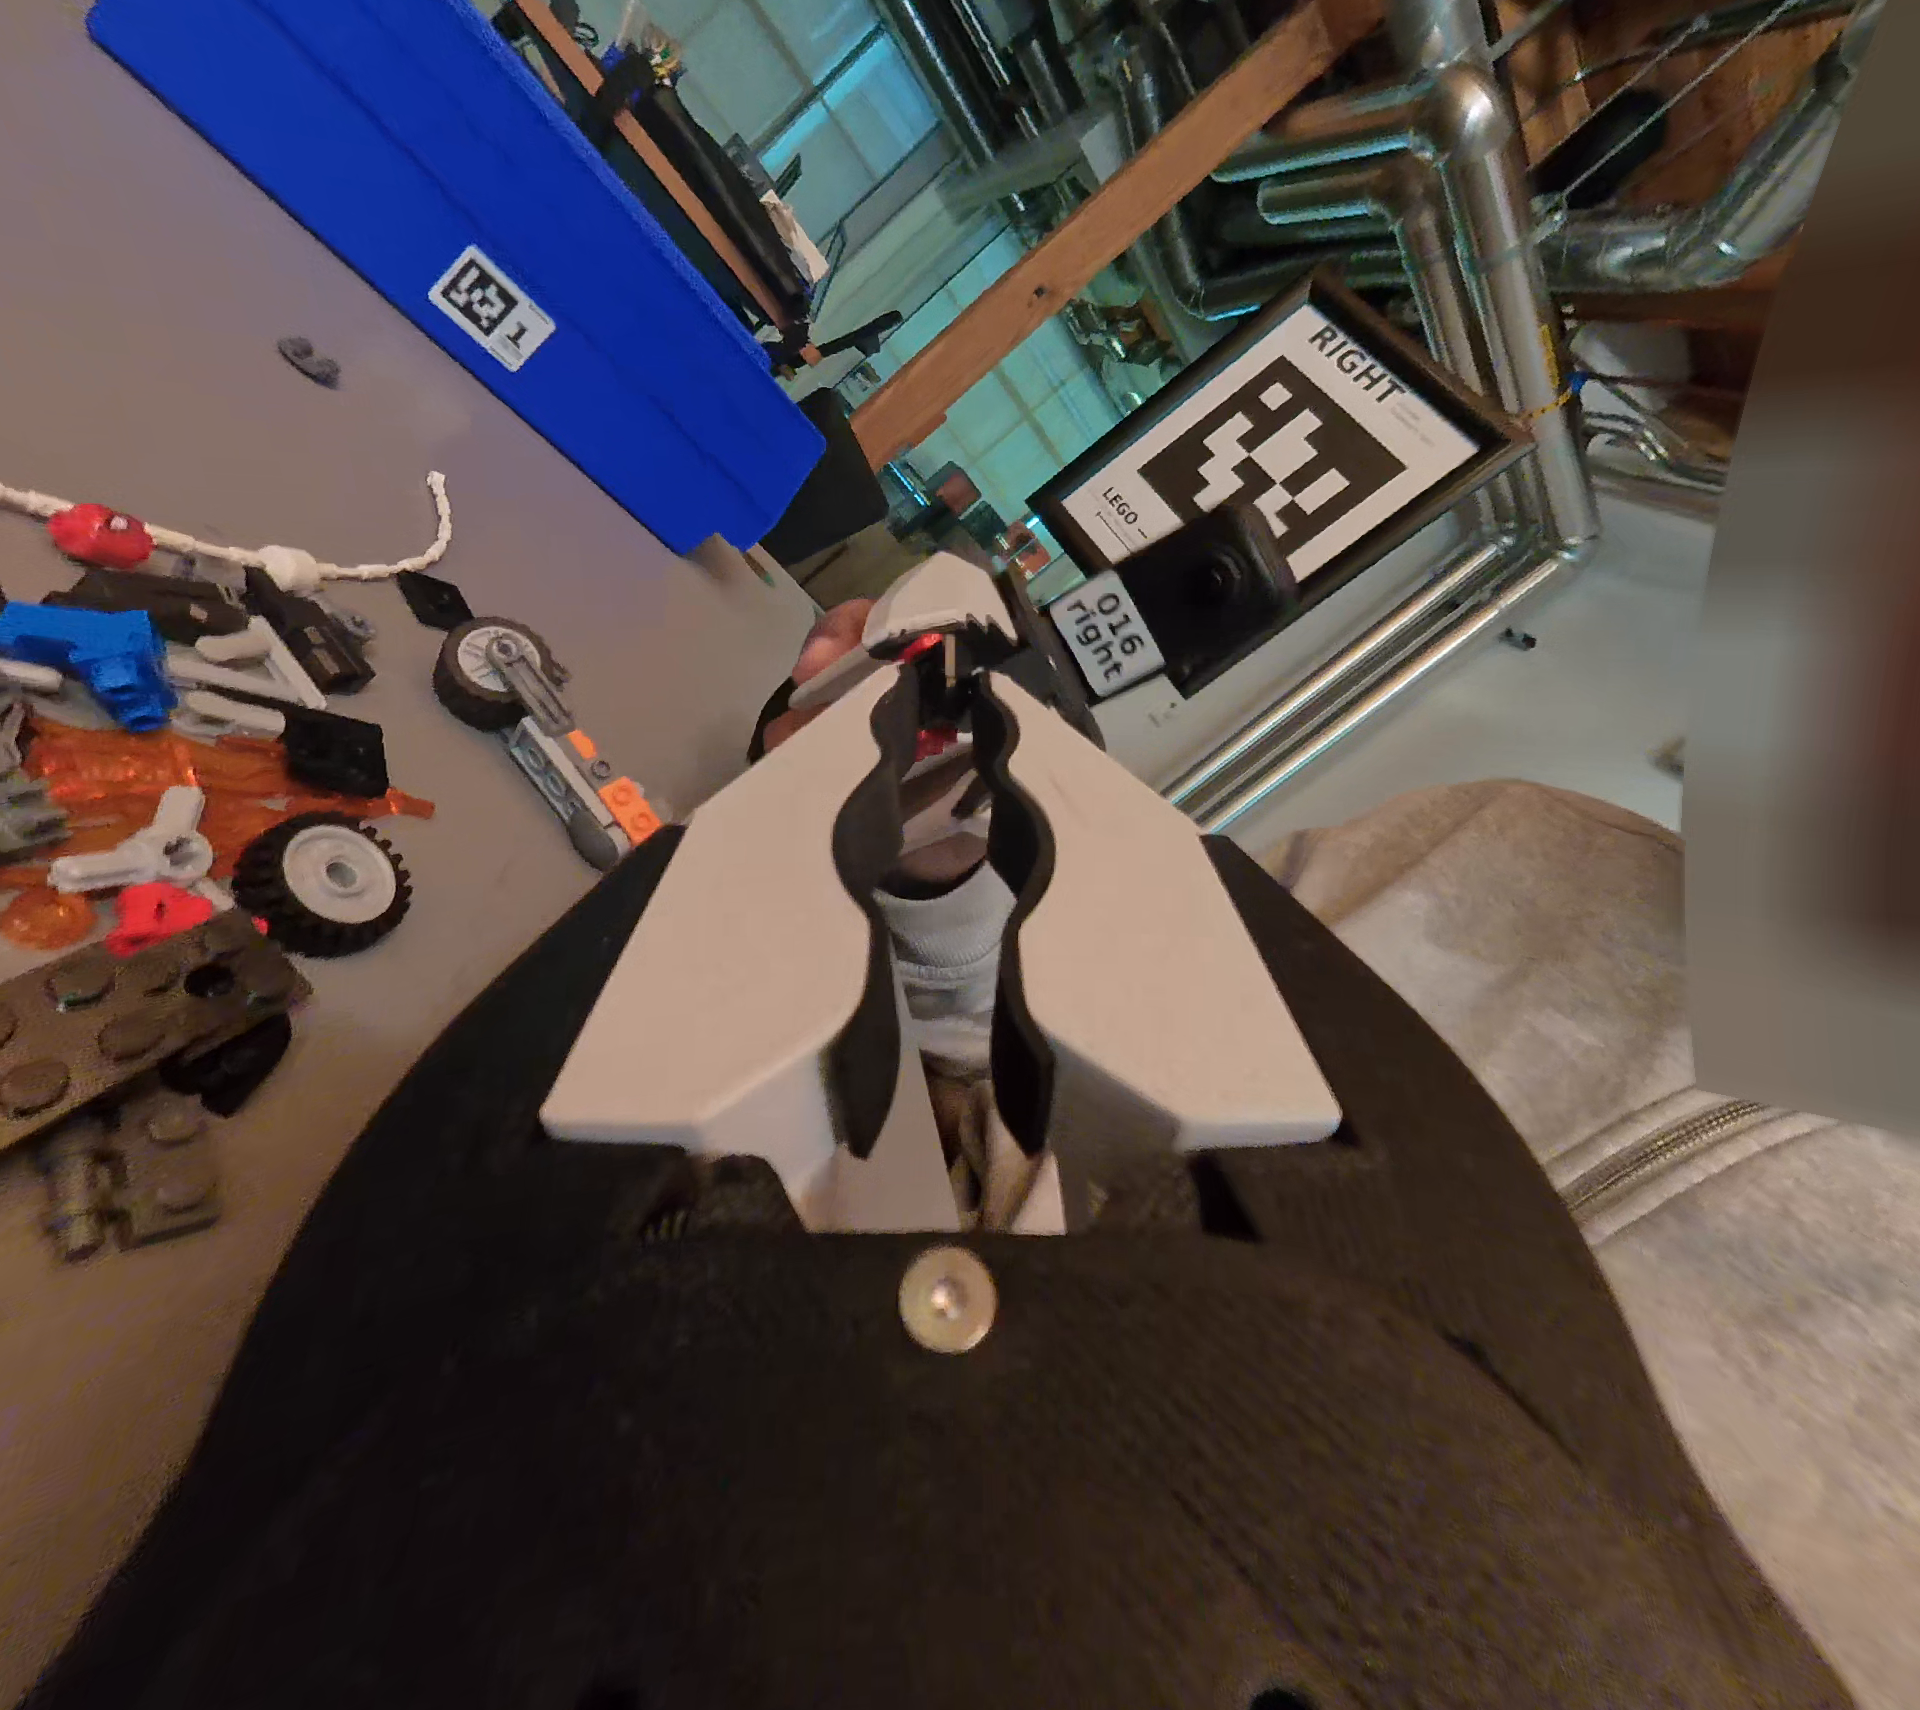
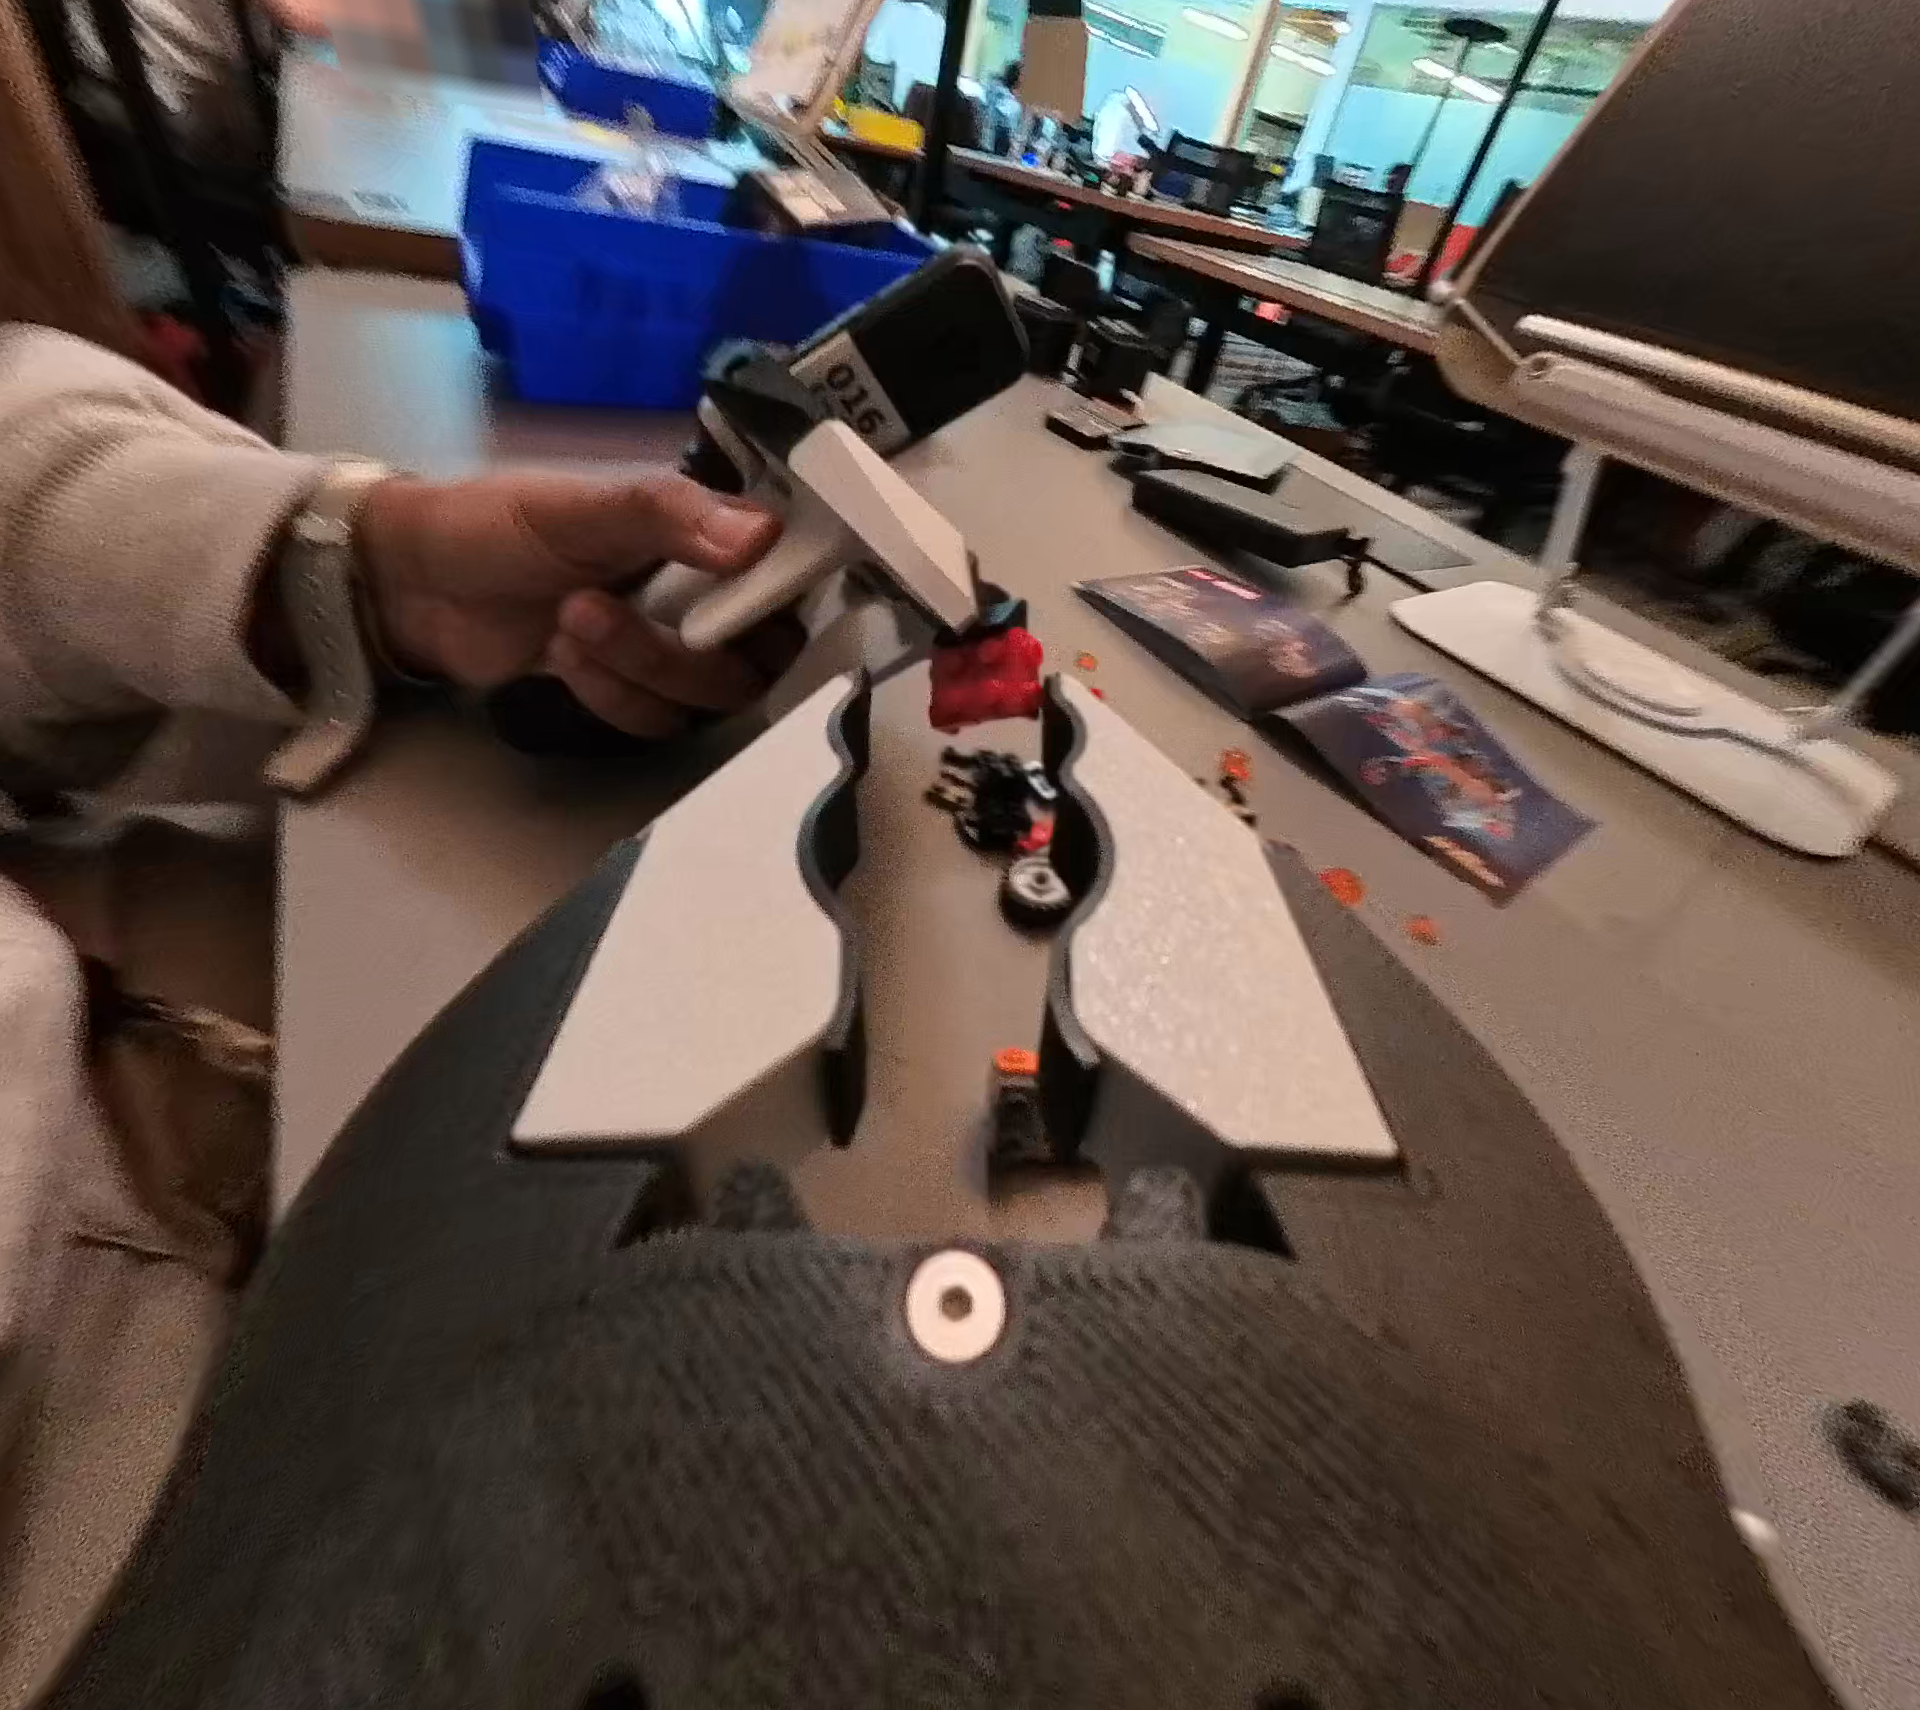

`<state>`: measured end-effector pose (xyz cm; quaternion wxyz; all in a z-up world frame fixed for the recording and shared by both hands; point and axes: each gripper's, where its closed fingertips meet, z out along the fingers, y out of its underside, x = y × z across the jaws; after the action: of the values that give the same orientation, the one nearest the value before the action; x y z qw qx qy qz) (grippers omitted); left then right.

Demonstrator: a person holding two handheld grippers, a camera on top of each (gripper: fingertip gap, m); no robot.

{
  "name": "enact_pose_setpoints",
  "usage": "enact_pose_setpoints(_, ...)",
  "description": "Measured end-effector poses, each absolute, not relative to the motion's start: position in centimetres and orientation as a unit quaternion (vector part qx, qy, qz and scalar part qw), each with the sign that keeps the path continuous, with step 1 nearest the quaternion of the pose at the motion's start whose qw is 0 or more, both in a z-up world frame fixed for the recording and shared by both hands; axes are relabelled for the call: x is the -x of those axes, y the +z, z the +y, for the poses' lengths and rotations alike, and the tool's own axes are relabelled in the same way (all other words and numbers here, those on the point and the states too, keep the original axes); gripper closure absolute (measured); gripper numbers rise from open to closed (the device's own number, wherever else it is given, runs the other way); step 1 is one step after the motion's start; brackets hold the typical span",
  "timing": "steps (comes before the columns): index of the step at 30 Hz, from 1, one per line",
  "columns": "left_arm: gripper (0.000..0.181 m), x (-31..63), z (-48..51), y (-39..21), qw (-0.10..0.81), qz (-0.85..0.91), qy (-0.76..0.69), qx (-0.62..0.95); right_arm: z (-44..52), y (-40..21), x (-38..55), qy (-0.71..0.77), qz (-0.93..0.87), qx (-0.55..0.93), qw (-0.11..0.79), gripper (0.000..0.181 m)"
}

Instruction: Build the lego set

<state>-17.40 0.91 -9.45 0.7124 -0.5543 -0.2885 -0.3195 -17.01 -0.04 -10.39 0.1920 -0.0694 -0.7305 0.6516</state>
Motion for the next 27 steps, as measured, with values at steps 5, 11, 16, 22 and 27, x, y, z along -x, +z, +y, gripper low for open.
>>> enact_pose_setpoints(5, 0.175, 15.8, 1.1, -7.6, 0.74, -0.213, -0.255, 0.584, 1.2, -8.0, 16.3, 0.74, -0.664, 0.109, 0.02, 0.159)
enact_pose_setpoints(11, 0.175, 14.1, 1.7, -6.9, 0.747, -0.147, -0.185, 0.622, 1.1, -7.3, 14.7, 0.756, -0.647, 0.081, -0.052, 0.17)
enact_pose_setpoints(16, 0.175, 13.6, 1.6, -6.4, 0.753, -0.133, -0.192, 0.615, 1.4, -6.7, 14.1, 0.764, -0.64, 0.062, -0.052, 0.174)
enact_pose_setpoints(22, 0.176, 13.3, 1.6, -6.3, 0.753, -0.124, -0.194, 0.616, 2.1, -6.2, 14.6, 0.778, -0.621, 0.077, -0.064, 0.175)
enact_pose_setpoints(27, 0.176, 13.9, 1.5, -6.6, 0.752, -0.142, -0.187, 0.616, 2.1, -6.3, 14.9, 0.777, -0.62, 0.087, -0.069, 0.175)
